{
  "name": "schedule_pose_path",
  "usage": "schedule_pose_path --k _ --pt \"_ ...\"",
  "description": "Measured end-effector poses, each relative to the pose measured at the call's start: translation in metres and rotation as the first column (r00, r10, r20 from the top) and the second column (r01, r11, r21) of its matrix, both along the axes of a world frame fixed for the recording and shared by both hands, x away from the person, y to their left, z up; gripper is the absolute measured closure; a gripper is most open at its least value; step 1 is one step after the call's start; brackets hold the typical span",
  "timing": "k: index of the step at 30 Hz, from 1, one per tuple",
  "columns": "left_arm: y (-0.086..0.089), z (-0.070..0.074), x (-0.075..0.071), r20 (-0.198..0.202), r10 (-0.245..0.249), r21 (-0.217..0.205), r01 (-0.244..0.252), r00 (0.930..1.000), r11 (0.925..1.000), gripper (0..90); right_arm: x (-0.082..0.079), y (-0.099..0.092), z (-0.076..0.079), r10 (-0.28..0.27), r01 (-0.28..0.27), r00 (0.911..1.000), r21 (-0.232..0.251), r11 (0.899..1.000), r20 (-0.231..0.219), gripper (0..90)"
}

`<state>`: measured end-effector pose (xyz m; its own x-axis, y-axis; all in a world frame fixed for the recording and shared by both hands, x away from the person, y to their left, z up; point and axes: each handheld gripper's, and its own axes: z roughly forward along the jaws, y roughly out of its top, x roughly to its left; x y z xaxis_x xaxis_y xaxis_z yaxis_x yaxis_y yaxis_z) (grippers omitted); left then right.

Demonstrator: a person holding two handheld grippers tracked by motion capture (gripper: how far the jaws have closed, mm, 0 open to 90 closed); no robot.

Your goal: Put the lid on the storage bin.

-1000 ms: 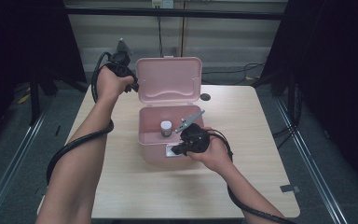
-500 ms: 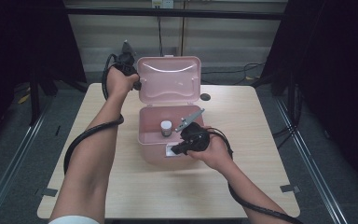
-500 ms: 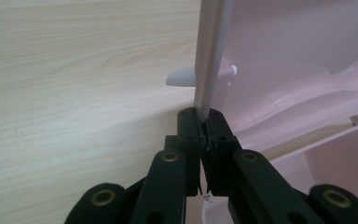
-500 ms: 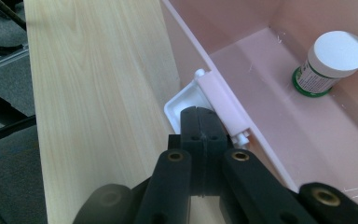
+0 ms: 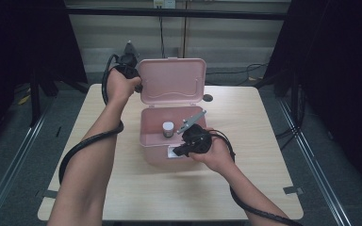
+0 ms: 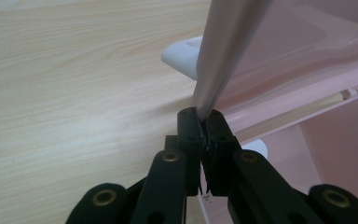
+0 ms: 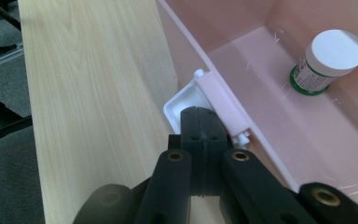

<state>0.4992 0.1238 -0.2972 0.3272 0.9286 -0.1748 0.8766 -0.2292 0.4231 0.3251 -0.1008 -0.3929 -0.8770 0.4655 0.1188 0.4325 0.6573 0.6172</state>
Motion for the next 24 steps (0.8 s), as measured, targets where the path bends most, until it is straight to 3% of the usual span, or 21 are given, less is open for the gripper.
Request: schedule_pose_path --k 19,21,22,23,24 --pt "0.006 -0.001 -0.022 0.007 -0.01 -0.014 0.01 0.9999 0.9999 86.2 0.0 0.002 0.001 -0.012 0.012 0.9999 -0.012 1.0 0.0 90.0" --pt "0.008 -0.001 -0.023 -0.003 -0.015 -0.023 0.015 0.9999 0.9996 90.0 0.0 0.002 0.001 -0.013 0.013 0.9999 -0.01 1.0 0.001 90.0" --pt "0.009 -0.003 -0.024 -0.013 -0.021 -0.077 0.02 0.9997 0.9969 90.0 0.0 0.003 0.0 -0.019 0.019 0.9998 -0.002 1.0 0.003 90.0" --pt "0.007 -0.003 -0.026 0.008 -0.029 -0.038 0.029 0.9995 0.9988 90.0 0.0 0.003 0.0 -0.018 0.018 0.9998 0.0 1.0 0.002 90.0" --pt "0.007 -0.003 -0.026 0.008 -0.029 -0.038 0.029 0.9995 0.9988 90.0 0.001 0.003 0.0 -0.019 0.019 0.9998 0.004 1.0 0.002 90.0"
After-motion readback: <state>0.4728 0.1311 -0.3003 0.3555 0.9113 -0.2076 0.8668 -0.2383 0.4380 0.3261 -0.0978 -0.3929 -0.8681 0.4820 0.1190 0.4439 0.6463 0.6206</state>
